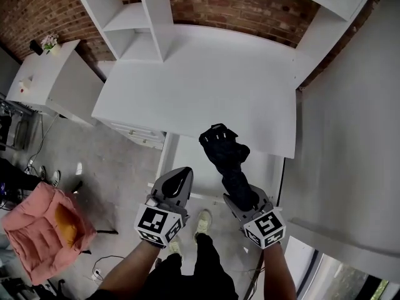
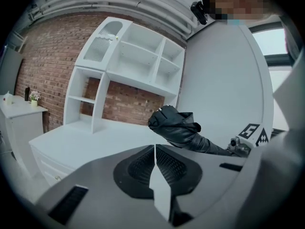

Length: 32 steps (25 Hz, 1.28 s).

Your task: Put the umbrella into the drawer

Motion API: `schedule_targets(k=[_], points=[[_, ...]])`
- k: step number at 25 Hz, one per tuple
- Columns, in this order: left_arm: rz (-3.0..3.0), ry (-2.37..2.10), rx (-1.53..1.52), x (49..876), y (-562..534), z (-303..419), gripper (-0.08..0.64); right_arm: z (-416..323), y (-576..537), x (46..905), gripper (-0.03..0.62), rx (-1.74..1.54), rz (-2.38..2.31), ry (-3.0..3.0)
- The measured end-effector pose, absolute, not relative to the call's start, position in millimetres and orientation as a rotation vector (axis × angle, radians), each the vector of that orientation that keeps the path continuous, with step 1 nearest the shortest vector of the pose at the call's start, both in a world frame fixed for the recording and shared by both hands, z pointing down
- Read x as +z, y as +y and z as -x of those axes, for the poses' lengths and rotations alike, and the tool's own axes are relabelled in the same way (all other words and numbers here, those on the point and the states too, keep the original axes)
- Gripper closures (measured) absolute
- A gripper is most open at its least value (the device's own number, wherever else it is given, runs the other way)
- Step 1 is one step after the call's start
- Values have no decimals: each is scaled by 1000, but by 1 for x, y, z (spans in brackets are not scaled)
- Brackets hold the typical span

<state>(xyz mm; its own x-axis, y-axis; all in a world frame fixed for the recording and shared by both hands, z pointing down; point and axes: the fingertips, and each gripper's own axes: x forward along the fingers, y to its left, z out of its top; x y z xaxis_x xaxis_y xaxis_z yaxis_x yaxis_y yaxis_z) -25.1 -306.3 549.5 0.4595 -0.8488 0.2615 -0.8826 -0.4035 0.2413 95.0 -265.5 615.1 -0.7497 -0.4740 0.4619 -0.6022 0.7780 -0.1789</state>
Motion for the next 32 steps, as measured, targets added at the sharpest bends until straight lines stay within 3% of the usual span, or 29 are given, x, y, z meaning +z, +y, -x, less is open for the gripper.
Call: schedule_targets(k=[17, 32], points=[[-2275, -1428, 215, 632, -340, 15, 547, -100, -284, 760, 426, 417, -324, -2311], [-2193, -1382, 295, 683, -340, 7, 546, -131, -294, 861, 422, 483, -200, -2075]])
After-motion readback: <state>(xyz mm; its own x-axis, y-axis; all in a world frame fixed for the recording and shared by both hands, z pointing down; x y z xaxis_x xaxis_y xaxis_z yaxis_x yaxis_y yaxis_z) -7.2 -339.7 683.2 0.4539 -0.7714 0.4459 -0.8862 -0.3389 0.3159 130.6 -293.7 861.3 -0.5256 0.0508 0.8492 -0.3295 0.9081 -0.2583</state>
